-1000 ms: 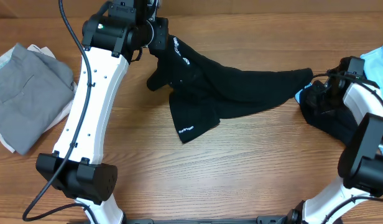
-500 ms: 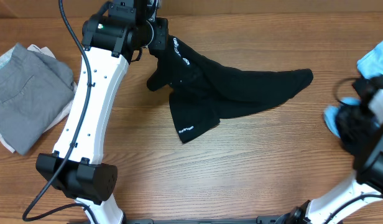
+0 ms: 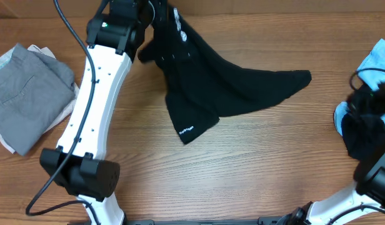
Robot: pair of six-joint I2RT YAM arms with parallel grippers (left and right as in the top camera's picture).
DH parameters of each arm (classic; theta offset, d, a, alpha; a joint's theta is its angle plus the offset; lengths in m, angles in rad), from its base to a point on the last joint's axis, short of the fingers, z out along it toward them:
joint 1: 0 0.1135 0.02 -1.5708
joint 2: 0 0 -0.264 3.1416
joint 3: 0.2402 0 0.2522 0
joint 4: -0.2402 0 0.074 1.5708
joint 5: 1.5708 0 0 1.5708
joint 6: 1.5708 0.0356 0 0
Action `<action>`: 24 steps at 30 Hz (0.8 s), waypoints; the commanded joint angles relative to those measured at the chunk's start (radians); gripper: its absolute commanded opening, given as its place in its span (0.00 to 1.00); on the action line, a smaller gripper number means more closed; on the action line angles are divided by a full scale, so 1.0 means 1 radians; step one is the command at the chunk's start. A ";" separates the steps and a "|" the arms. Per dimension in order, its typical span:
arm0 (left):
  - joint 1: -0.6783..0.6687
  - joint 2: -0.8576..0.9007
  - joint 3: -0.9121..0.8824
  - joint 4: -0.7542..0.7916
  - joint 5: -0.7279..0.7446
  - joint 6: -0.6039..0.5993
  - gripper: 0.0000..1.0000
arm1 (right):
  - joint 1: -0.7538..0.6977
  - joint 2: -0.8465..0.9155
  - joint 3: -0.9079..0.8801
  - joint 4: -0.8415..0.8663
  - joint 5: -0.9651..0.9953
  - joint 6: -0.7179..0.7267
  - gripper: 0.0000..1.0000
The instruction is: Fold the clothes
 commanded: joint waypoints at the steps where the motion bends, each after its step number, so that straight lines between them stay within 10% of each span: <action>1: 0.007 0.110 0.014 0.120 -0.091 0.003 0.33 | 0.063 -0.032 0.022 -0.024 -0.027 -0.045 0.17; 2: 0.011 0.132 0.014 0.130 -0.092 0.003 0.54 | 0.083 -0.032 0.022 -0.033 -0.009 -0.050 0.17; 5: 0.037 0.185 0.015 0.096 -0.090 -0.055 0.67 | 0.111 -0.032 0.022 -0.051 0.013 -0.077 0.18; 7: 0.058 0.194 0.015 0.031 -0.084 -0.106 1.00 | 0.119 -0.032 0.022 -0.064 0.011 -0.085 0.18; 16: 0.075 0.171 -0.010 -0.701 0.311 -0.140 1.00 | 0.123 -0.032 0.022 -0.081 -0.011 -0.085 0.36; 24: -0.003 0.181 -0.278 -0.616 0.277 -0.153 0.77 | 0.123 -0.032 0.022 -0.085 -0.011 -0.089 0.44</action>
